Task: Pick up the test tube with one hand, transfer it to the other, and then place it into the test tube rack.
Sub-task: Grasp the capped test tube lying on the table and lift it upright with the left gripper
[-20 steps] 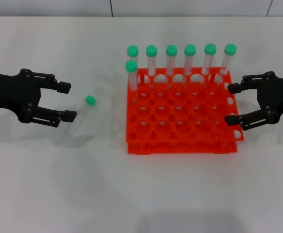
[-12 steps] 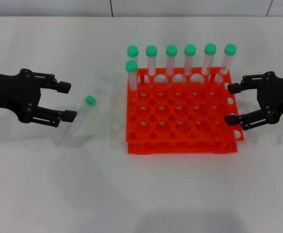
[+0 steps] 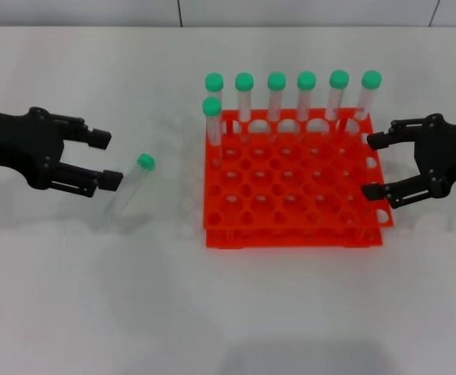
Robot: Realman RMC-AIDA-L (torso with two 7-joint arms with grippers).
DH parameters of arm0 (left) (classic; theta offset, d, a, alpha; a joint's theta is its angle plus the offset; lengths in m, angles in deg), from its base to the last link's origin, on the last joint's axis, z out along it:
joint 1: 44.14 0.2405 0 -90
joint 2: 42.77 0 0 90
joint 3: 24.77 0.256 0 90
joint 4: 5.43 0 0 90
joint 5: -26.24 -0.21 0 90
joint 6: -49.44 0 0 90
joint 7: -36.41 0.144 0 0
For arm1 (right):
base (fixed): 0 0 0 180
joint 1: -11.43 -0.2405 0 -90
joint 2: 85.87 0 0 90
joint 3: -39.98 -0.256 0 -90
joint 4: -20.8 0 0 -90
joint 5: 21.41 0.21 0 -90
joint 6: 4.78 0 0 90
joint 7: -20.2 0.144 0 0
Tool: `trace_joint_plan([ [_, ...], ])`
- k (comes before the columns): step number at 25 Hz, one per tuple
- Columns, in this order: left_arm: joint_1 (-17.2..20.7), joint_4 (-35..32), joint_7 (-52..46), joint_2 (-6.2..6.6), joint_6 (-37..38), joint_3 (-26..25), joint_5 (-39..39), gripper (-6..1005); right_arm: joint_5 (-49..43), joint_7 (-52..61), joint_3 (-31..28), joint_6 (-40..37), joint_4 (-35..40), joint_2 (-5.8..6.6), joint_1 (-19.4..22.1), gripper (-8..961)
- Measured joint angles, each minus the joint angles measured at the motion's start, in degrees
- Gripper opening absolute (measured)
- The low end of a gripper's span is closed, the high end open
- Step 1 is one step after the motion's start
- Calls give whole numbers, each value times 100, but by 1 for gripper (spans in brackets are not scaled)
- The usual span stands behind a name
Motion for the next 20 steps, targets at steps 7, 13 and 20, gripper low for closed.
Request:
trace_joint_plan([
  [7, 32, -1844, -2270, -537, 485, 24, -1424, 791, -2, -6, -3, 4, 117, 1, 5, 870],
  [13, -96, -2660, -3637, -799, 466, 35, -2612, 789, -1, -59, 9, 8, 132, -26, 7, 870],
  [20, -319, -2500, -4529, -821, 213, 43, -3196, 787, 16, -156, -15, 16, 145, -74, 9, 869],
])
